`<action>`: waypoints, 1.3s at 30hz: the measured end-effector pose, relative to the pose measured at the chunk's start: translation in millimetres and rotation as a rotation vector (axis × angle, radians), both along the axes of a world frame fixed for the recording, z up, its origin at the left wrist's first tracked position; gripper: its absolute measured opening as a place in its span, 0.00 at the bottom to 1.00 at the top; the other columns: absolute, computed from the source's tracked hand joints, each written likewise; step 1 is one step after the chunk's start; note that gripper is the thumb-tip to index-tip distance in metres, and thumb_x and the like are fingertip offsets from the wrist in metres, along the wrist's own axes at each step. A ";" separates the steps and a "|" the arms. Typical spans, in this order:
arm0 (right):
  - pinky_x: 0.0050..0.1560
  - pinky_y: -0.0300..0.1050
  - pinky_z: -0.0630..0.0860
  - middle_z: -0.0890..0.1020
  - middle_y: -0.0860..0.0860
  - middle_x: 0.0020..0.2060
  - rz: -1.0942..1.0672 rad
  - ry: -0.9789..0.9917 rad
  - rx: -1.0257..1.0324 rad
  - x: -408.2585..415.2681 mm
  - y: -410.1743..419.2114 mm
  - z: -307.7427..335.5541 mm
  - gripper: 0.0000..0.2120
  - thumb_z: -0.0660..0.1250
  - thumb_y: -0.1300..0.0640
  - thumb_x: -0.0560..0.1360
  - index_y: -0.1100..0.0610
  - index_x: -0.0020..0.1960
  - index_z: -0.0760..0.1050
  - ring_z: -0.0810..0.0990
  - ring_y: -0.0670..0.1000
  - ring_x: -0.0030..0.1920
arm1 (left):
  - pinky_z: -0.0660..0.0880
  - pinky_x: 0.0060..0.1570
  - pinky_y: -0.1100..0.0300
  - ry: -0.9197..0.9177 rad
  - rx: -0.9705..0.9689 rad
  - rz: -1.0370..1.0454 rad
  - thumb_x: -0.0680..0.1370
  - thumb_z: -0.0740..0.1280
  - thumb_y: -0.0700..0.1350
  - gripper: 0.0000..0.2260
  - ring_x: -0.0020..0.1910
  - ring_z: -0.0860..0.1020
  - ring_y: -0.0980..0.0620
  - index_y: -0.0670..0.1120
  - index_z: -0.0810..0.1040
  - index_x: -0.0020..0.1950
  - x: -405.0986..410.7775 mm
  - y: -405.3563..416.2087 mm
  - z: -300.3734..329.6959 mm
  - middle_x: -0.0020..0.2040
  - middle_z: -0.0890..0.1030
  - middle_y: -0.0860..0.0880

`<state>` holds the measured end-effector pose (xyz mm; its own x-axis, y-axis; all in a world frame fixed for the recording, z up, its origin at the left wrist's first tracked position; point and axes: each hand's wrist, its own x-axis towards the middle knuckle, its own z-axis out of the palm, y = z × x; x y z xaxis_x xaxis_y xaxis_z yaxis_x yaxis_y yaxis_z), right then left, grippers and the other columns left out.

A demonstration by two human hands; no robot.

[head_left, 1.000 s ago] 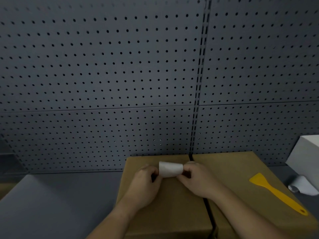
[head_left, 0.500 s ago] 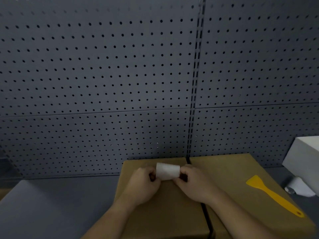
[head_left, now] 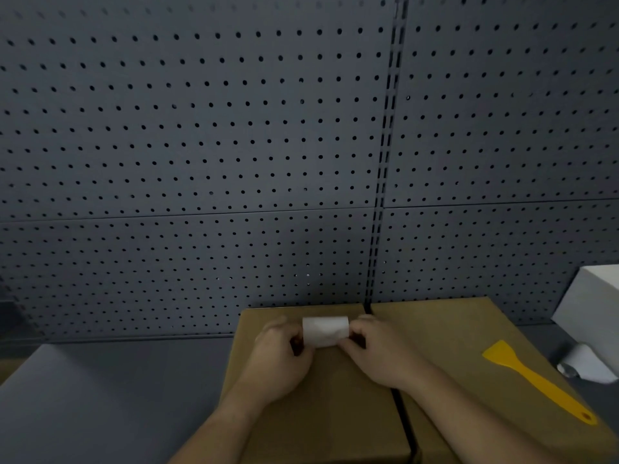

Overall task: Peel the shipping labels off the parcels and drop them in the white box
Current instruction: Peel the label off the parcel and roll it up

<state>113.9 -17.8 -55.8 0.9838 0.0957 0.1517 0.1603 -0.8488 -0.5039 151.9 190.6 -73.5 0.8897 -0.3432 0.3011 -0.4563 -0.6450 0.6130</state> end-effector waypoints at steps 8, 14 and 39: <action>0.37 0.36 0.72 0.76 0.41 0.43 -0.004 0.014 0.086 -2.7 -1.8 0.2 0.06 0.69 0.47 0.77 0.47 0.43 0.79 0.76 0.41 0.41 | 0.67 0.37 0.66 -0.028 0.033 0.035 0.78 0.68 0.46 0.09 0.40 0.72 0.56 0.44 0.76 0.39 3.2 -0.9 -2.7 0.40 0.76 0.48; 0.44 0.47 0.78 0.76 0.44 0.41 -0.032 -0.017 0.050 2.4 0.2 -0.7 0.14 0.65 0.46 0.80 0.53 0.41 0.78 0.77 0.46 0.41 | 0.70 0.36 0.69 -0.024 -0.012 0.000 0.76 0.70 0.45 0.06 0.40 0.75 0.57 0.49 0.78 0.39 -0.4 -0.5 3.5 0.40 0.77 0.52; 0.43 0.42 0.74 0.76 0.49 0.40 0.013 -0.021 0.108 10.4 -3.9 0.0 0.15 0.67 0.50 0.79 0.59 0.38 0.78 0.75 0.46 0.42 | 0.74 0.40 0.58 -0.042 0.027 0.037 0.80 0.67 0.47 0.09 0.40 0.73 0.54 0.47 0.75 0.40 3.8 -0.7 0.2 0.40 0.75 0.52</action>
